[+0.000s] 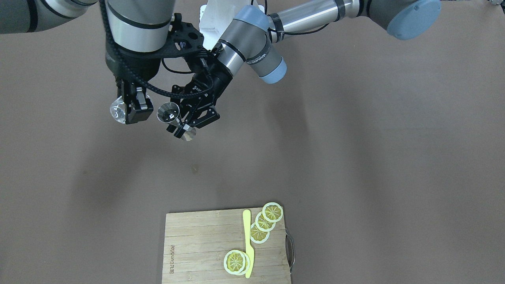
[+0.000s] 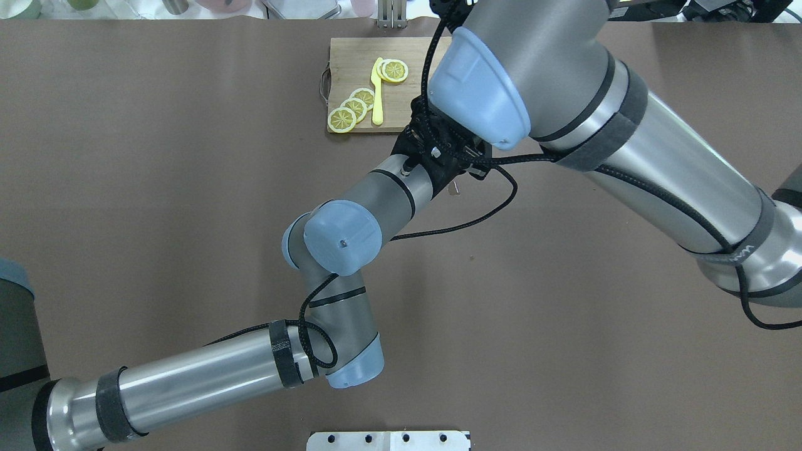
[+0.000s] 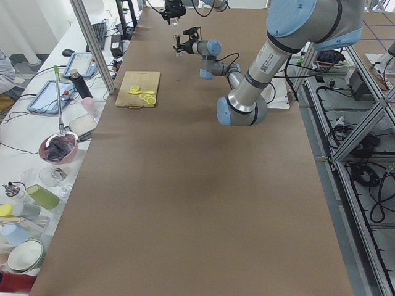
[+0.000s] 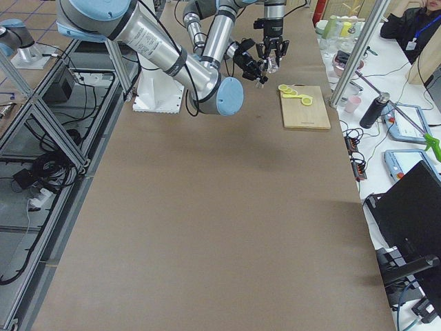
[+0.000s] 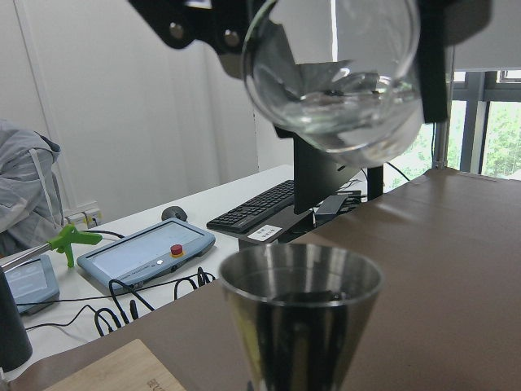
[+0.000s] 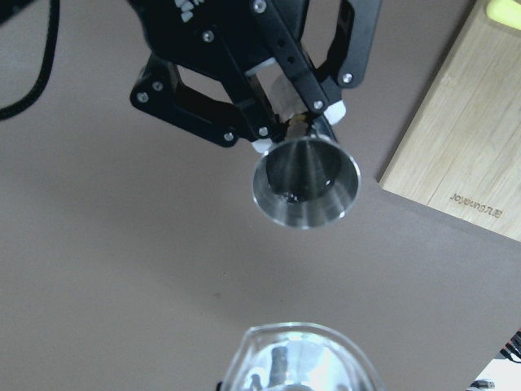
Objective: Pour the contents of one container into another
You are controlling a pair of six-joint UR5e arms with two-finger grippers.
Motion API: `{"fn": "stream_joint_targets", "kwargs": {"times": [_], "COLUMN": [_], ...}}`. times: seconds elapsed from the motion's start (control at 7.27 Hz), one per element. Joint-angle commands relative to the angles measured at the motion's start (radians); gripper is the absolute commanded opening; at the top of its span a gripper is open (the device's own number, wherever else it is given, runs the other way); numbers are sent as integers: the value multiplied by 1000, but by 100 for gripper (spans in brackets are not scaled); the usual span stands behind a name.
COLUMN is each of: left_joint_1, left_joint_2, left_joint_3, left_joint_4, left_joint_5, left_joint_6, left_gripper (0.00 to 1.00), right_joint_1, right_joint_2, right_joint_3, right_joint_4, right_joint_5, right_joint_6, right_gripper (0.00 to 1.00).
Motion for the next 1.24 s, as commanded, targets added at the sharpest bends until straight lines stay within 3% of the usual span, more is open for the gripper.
{"fn": "stream_joint_targets", "kwargs": {"times": [0.0,0.41,0.55,0.83,1.1], "left_joint_1": [-4,-27,-56,-90,-96], "left_joint_2": [12,168,237,369,539], "left_joint_3": [-1,-146,-221,-318,-372], "left_joint_4": [-1,-10,-11,-31,-184], "left_joint_5": [-2,-40,-90,-111,-109], "left_joint_6": [1,2,2,32,126], "left_gripper": [0,0,0,0,0], "right_joint_1": [88,123,145,172,188], "right_joint_2": [-96,-261,-286,-381,-516], "right_joint_3": [100,217,216,216,209], "right_joint_4": [54,244,277,451,669], "right_joint_5": [83,195,221,334,431], "right_joint_6": [1,90,90,95,139], "right_gripper": [0,0,0,0,0]}}
